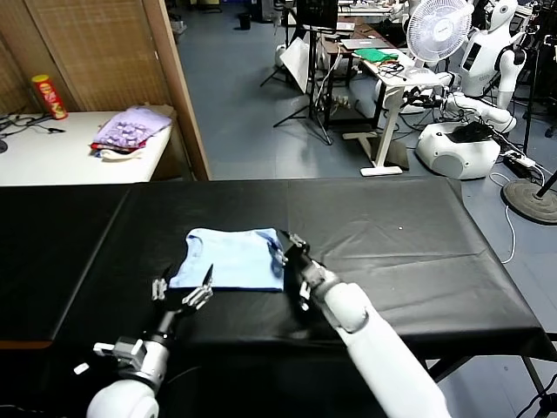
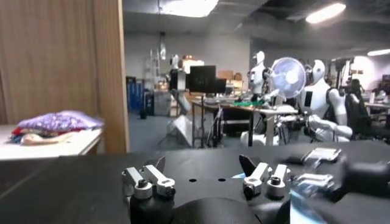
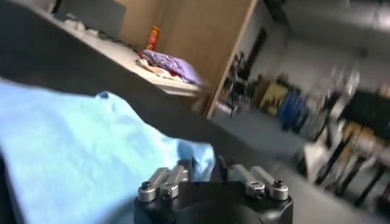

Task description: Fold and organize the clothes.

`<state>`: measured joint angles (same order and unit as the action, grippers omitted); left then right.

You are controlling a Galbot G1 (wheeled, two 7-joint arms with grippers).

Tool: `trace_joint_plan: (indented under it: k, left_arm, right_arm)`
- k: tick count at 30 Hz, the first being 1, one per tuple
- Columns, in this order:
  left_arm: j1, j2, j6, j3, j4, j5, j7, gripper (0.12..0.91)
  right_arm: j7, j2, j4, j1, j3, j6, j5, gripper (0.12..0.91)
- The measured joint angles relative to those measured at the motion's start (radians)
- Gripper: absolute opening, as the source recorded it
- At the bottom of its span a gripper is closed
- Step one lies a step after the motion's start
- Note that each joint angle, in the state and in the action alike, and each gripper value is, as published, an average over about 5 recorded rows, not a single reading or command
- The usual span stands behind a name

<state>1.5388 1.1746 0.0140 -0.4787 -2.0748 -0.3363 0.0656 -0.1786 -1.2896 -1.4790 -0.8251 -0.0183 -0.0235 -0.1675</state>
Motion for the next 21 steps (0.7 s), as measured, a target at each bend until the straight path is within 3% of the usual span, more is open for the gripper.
trace_joint_plan:
  k: [4, 7, 12, 16, 21]
  left_arm:
    - [0.003, -0.009, 0.023, -0.015, 0.014, -0.025, 0.001, 0.798]
    - [0.014, -0.019, 0.059, -0.022, 0.006, -0.041, 0.035, 0.798]
    - [0.074, -0.055, 0.105, -0.050, -0.046, -0.075, 0.094, 0.798]
    - [0.173, -0.078, 0.093, -0.098, -0.097, -0.083, 0.094, 0.798]
    - [0.302, -0.073, 0.086, -0.165, -0.142, -0.128, 0.095, 0.798]
  right_arm:
    - [0.029, 0.071, -0.083, -0.077, -0.038, 0.045, -0.019, 0.668]
    - [0.078, 0.120, -0.169, -0.168, -0.082, 0.030, 0.026, 0.772]
    - [0.165, 0.166, -0.366, -0.364, -0.178, -0.056, 0.181, 0.797]
    - [0.234, 0.163, -0.519, -0.542, -0.260, -0.124, 0.285, 0.798]
    - [0.337, 0.133, -0.663, -0.736, -0.325, -0.188, 0.304, 0.798]
